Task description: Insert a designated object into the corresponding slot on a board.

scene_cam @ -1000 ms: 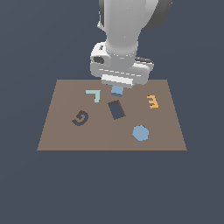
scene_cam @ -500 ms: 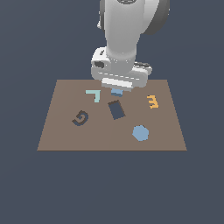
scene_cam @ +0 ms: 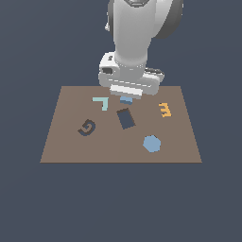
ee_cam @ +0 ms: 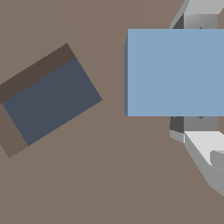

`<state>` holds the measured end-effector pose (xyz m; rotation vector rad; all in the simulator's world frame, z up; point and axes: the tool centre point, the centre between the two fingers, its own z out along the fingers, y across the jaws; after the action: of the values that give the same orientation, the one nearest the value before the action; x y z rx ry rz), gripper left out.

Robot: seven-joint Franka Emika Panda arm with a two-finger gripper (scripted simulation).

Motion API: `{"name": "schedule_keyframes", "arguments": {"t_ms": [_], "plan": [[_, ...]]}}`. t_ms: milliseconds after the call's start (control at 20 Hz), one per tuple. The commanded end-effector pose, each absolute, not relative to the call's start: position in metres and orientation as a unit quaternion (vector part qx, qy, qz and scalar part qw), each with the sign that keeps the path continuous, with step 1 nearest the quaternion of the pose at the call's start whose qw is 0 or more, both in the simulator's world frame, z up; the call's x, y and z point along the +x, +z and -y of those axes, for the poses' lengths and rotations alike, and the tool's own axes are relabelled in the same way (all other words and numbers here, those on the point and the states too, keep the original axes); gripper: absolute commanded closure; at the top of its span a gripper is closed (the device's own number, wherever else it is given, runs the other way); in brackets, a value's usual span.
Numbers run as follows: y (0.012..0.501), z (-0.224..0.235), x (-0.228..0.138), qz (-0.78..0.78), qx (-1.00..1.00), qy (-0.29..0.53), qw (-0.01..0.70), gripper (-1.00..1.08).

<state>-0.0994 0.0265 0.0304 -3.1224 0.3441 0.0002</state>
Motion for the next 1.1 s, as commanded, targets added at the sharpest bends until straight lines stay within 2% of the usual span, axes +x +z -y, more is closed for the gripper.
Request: {"name": "schedule_keyframes", "arguments": {"t_ms": [0,550,1050], "plan": [[0.030,-0.026,-0.099,-0.110,-0.994,0.000,0.000,1.08],[0.031,-0.023,-0.092,-0.087,-0.996,0.000,0.000,1.08],[0.035,-0.014,-0.059,0.009,-1.000,0.000,0.000,1.08]]}}
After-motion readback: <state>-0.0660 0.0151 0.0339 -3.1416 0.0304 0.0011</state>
